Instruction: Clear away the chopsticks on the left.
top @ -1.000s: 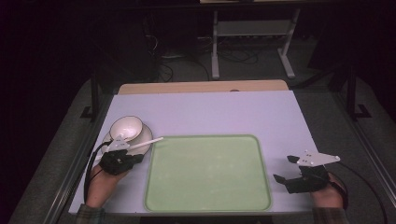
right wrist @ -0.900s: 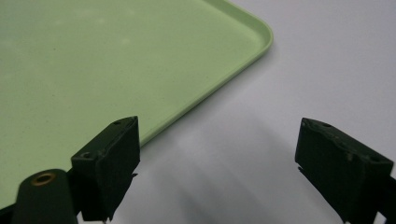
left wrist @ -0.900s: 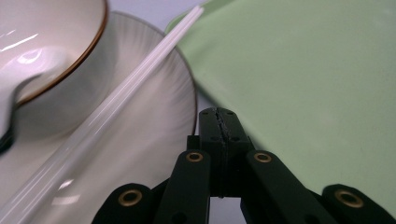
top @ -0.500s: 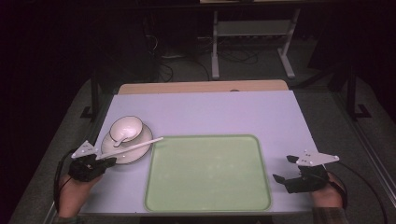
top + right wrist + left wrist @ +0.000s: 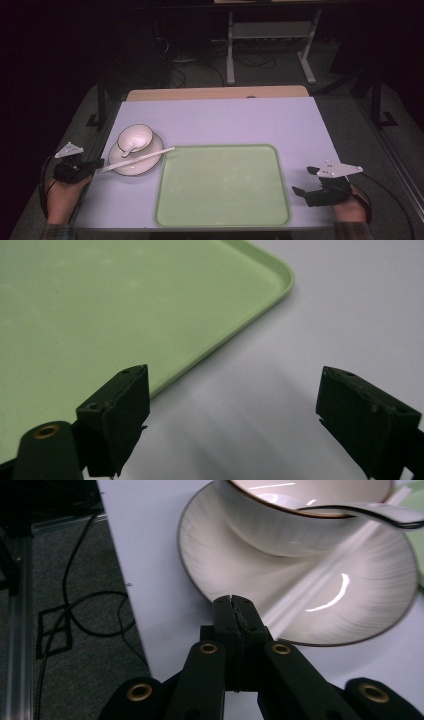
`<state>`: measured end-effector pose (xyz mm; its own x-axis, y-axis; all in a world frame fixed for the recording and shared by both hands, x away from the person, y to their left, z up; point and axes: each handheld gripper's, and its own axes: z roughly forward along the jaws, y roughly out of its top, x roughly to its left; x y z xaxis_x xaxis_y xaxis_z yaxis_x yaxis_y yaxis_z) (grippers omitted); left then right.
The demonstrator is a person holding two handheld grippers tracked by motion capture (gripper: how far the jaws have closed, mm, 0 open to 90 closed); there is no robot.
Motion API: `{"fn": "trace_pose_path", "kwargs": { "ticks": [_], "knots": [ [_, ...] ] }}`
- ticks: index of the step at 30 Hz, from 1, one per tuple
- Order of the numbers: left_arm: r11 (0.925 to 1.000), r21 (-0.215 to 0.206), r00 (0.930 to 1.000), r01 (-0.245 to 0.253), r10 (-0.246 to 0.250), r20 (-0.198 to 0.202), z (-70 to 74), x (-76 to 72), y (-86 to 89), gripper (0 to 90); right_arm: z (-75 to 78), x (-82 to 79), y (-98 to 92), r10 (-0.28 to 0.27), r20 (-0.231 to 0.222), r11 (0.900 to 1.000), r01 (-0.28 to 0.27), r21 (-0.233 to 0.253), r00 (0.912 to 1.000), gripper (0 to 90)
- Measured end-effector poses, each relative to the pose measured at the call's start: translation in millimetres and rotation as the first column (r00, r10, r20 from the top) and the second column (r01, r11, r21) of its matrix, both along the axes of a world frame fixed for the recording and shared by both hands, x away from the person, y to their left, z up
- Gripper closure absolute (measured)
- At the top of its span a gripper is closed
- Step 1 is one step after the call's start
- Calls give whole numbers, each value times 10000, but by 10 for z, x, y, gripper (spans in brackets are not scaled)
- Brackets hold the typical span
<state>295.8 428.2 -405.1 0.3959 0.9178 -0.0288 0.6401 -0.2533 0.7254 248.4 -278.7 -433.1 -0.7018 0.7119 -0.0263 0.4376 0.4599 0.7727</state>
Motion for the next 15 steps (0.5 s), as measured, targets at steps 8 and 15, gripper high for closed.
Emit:
{"fn": "trace_pose_path", "kwargs": {
  "ticks": [8, 15],
  "knots": [
    [10000, 71, 9997, 1, 1, -247, -65, 46, 20, 899, -3, 2, 2, 5, -8, 10000, -5, -6, 10000, 131],
    [9999, 93, 9994, 42, -39, -338, -69, 35, 1, 899, -4, 2, 0, 12, -13, 10000, -12, -9, 10000, 131]
  ]
}}
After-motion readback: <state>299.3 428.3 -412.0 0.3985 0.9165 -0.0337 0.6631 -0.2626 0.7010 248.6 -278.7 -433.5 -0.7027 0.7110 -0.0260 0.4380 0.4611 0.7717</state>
